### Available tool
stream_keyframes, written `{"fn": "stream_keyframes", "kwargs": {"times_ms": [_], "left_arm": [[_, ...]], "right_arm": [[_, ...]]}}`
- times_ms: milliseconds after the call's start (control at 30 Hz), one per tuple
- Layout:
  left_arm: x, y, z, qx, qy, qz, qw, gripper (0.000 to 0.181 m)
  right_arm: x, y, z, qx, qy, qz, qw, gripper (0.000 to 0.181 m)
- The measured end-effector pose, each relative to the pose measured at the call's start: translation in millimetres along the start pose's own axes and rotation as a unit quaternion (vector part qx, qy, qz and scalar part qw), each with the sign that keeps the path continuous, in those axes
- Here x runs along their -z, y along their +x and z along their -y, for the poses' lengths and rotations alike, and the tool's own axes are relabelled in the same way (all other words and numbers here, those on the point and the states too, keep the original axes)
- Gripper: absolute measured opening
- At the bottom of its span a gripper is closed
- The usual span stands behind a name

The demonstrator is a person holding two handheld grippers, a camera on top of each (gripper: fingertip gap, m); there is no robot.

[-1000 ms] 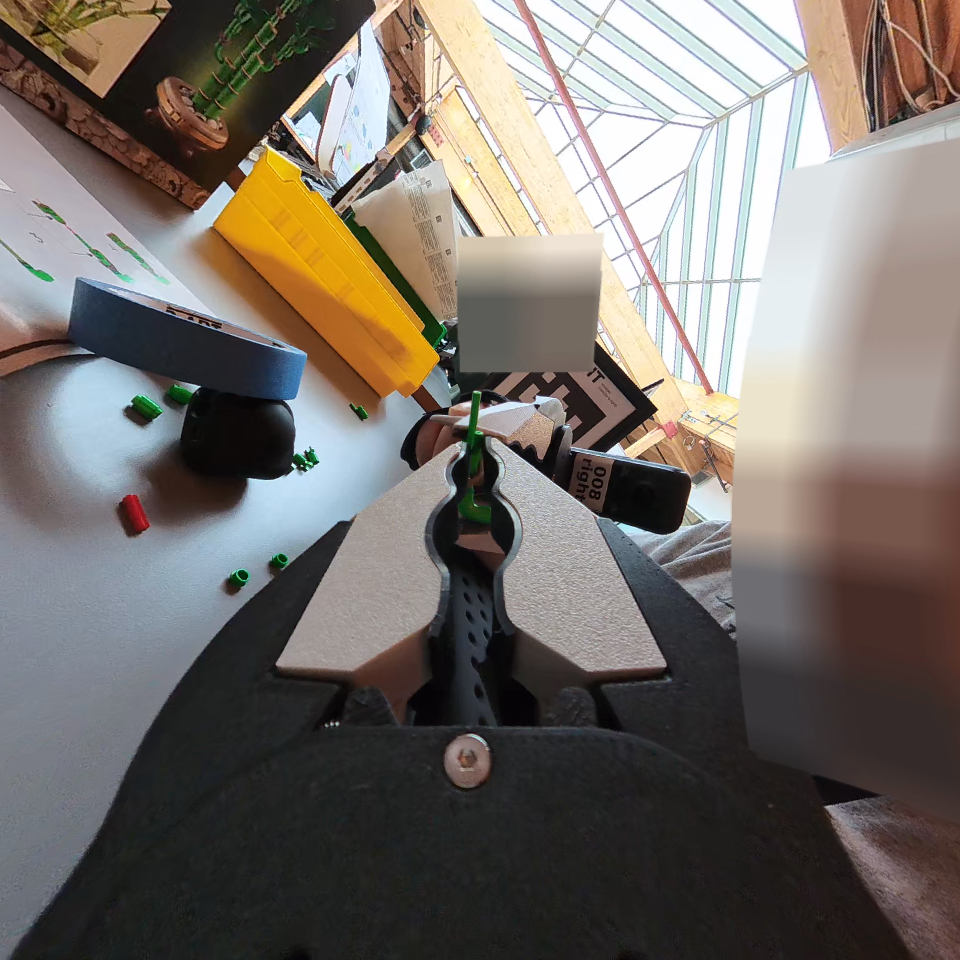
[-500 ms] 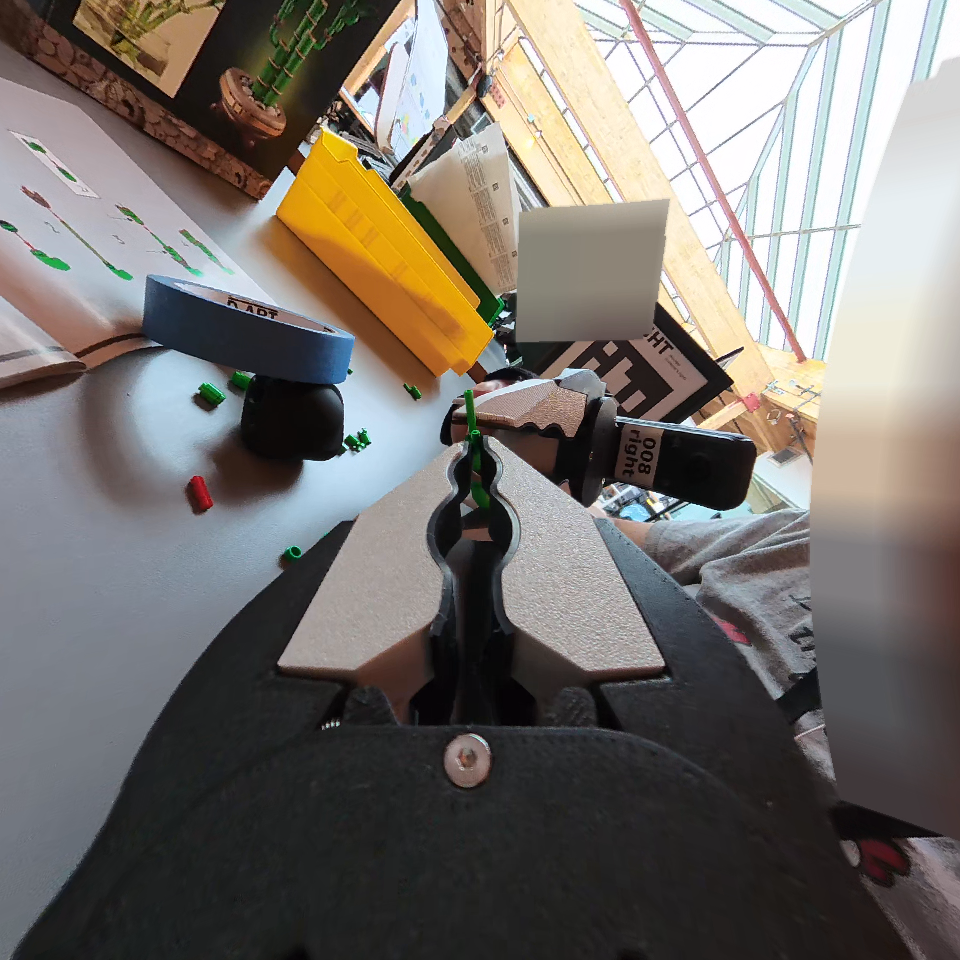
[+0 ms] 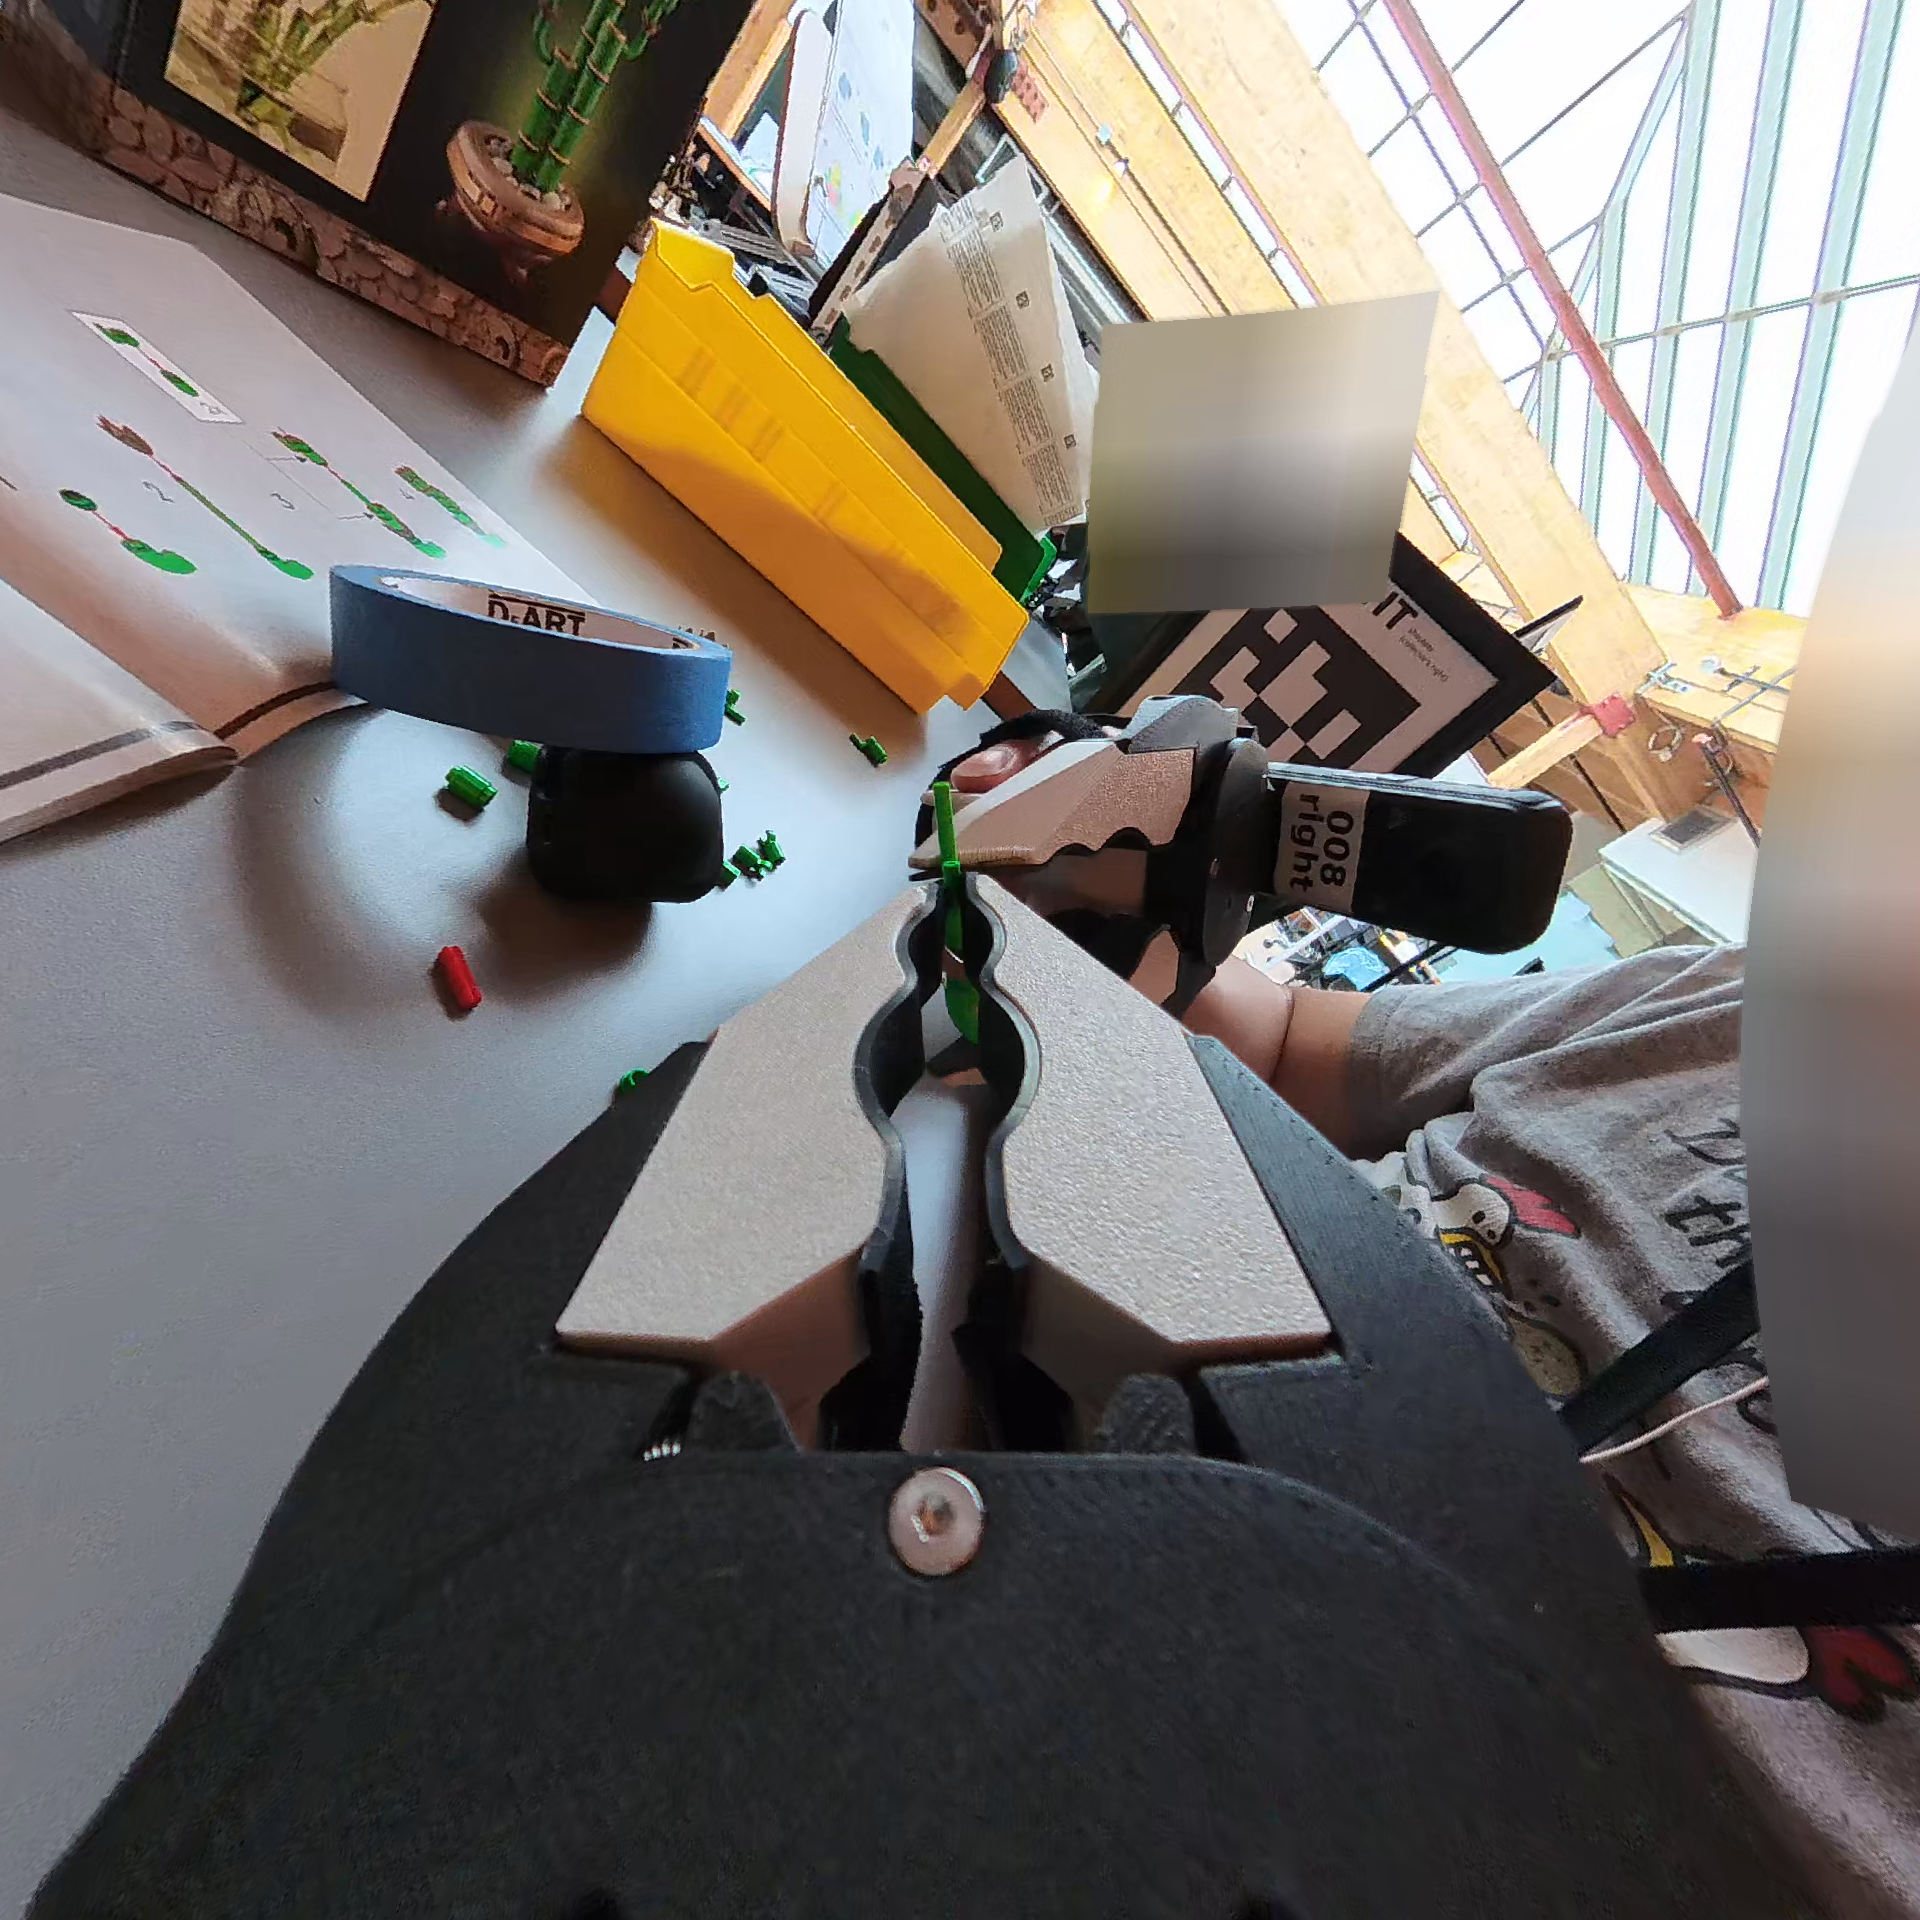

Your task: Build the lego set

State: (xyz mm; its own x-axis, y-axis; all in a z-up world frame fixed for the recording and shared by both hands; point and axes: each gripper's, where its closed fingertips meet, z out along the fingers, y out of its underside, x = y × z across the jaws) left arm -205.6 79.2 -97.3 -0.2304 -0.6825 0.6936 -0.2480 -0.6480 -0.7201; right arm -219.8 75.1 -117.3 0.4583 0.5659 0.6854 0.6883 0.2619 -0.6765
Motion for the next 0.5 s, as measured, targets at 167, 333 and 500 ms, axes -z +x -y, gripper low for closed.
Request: {"fn": "stream_keyframes", "kwargs": {"times_ms": [167, 333, 500], "left_arm": [[-0.4, 1.2, -1.4, -0.012, -0.006, 0.001, 1.0, 0.0], [-0.3, 3.4, -0.1, -0.023, -0.004, -0.001, 1.0, 0.0], [0.4, 10.4, 3.9, -0.022, 0.008, -0.023, 0.999, 0.0]], "right_arm": [[0.6, 0.0, 0.9, -0.018, 0.005, 0.006, 1.0, 0.036], [0.7, 1.1, 3.1, -0.027, 0.009, 0.004, 1.0, 0.037], [3.4, 5.4, 9.6, 0.007, 0.019, -0.021, 1.0, 0.036]]}}
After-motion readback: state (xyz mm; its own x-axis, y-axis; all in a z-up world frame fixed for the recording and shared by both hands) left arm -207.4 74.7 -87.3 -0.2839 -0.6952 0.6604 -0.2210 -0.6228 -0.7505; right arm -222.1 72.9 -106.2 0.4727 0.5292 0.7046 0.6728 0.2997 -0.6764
